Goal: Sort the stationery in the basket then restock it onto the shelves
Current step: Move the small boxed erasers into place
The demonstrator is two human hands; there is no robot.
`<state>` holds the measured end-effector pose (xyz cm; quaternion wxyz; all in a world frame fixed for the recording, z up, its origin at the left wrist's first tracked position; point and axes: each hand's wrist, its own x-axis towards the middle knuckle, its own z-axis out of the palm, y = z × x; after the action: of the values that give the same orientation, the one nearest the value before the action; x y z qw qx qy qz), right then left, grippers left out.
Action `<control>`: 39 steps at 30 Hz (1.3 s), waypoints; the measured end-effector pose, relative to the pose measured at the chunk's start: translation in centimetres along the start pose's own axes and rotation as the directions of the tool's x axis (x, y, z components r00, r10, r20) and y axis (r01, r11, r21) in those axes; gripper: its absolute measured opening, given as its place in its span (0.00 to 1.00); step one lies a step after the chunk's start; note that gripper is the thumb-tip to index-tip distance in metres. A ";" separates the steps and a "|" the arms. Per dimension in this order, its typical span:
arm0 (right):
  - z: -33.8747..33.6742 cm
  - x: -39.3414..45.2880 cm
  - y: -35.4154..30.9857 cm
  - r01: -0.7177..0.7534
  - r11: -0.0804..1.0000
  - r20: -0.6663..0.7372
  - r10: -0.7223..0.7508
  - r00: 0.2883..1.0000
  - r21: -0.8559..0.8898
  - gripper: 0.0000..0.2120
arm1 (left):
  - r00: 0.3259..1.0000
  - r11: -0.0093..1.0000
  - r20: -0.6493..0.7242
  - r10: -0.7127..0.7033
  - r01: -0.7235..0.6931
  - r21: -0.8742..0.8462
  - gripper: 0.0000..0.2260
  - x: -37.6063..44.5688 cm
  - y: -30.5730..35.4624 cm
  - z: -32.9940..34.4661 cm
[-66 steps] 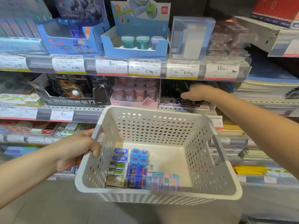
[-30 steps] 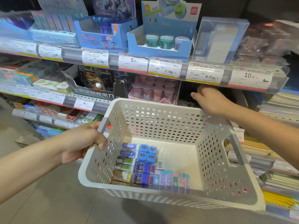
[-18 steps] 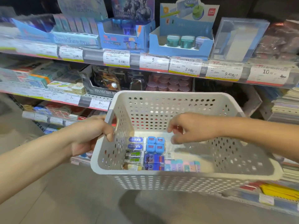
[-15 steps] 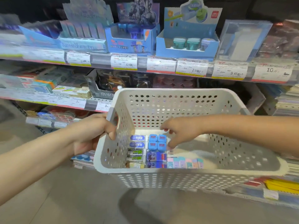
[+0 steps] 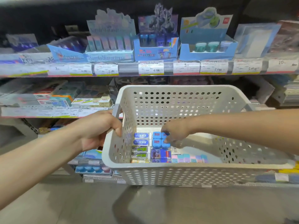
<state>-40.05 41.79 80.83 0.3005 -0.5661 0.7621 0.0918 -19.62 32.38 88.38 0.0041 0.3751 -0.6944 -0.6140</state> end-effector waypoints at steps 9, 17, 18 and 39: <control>-2.1 1.3 0.6 -0.040 0.990 0.039 0.035 0.999 0.138 0.09 | 0.995 0.997 0.096 0.006 0.002 -0.078 0.20 1.0 0.7 -1.0; -4.2 2.3 1.4 -0.041 0.995 -0.043 0.046 0.998 0.092 0.06 | 1.000 0.997 -0.016 -0.022 0.021 -0.072 0.28 2.4 1.7 -1.2; -4.4 2.4 1.4 -0.046 0.996 -0.047 0.050 0.998 0.081 0.06 | 0.999 0.997 -0.029 -0.026 0.024 -0.077 0.29 2.7 1.7 -1.2; -24.1 2.0 -0.3 -0.007 1.000 -0.849 0.019 0.528 0.018 0.17 | 0.997 0.997 0.067 0.027 -0.021 -0.081 0.30 5.3 2.6 -8.0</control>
<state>-48.69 28.50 99.13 -0.1050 -0.5318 0.8169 -0.1972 -21.04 22.66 90.19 0.0030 0.3453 -0.6736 -0.6535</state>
